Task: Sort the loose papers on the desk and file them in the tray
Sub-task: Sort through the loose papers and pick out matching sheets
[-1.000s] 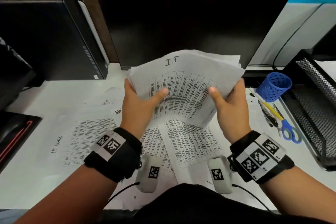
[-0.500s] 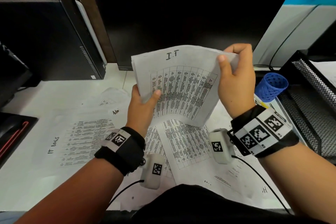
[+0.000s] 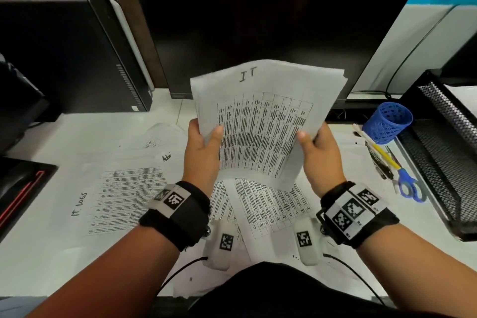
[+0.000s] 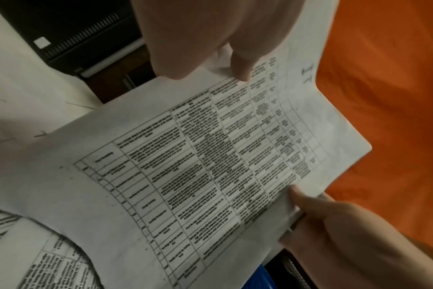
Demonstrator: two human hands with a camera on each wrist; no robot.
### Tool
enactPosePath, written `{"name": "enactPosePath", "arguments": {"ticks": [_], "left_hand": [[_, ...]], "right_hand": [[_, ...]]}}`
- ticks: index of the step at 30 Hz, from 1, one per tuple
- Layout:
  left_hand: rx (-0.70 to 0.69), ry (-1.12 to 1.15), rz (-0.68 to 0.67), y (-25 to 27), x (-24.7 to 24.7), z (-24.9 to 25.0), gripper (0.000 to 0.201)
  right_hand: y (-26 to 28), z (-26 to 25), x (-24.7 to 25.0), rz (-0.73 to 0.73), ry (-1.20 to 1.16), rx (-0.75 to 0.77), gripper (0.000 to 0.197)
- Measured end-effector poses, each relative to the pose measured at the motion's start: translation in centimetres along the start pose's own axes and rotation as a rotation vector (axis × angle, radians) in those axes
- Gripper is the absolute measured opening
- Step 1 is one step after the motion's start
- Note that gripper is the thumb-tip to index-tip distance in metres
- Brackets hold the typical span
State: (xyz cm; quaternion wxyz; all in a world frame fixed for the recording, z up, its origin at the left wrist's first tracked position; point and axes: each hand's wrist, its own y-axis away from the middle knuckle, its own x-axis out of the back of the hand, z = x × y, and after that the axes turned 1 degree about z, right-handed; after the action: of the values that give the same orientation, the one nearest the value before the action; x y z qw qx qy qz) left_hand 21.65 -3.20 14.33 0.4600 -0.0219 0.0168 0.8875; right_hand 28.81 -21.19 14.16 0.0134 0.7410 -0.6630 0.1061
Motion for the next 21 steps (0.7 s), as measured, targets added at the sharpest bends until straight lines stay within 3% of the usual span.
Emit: {"name": "enactPosePath", "arguments": {"ticks": [6,11,15,21], "left_hand": [[-0.093,-0.046,0.085,0.8,-0.5,-0.2,0.037],[0.021,-0.098,0.058,1.4,-0.3,-2.0,0.038],[0.100,-0.142,0.074,1.1,-0.1,-2.8,0.035],[0.057,-0.187,0.082,1.1,-1.2,-1.5,0.022]], "right_hand": [[0.9,-0.4,-0.1,0.007,-0.032,0.040,0.037],[1.5,2.5,-0.1,-0.118,0.112,-0.128,0.034],[1.5,2.9,0.5,-0.094,0.116,-0.155,0.036],[1.1,2.2,2.7,-0.109,0.065,-0.156,0.028]]}}
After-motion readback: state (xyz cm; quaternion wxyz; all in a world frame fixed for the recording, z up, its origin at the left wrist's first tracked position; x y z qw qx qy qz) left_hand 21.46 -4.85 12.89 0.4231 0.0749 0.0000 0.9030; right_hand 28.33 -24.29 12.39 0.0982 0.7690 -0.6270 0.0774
